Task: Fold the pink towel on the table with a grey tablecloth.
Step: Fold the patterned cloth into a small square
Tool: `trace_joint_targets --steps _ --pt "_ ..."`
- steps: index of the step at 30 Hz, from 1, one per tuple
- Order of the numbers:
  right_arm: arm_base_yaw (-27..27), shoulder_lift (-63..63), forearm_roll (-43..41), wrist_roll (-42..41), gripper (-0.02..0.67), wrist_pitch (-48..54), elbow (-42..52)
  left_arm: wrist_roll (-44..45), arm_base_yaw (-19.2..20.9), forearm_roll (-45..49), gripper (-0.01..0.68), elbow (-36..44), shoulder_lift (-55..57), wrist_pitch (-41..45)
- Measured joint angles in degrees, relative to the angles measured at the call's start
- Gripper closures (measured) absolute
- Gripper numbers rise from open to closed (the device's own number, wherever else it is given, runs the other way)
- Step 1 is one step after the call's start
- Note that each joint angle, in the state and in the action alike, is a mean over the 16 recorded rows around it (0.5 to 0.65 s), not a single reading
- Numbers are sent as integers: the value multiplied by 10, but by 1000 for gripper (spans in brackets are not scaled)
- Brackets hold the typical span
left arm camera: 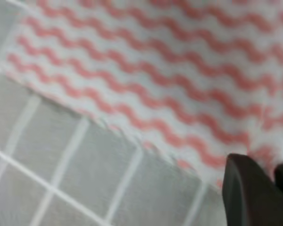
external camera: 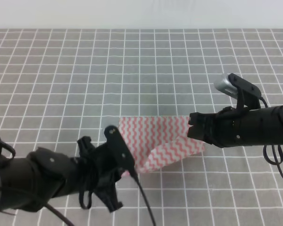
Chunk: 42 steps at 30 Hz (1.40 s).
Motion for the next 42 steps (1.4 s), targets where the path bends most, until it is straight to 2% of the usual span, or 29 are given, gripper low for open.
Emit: trace_joint_targets --steps 23,42 --pt "0 29 1 2 664 -57 0 0 3 -69 674 -105 66 -74" --pt "-1 48 2 2 664 -90 -1 1 4 -76 674 -144 109 -105"
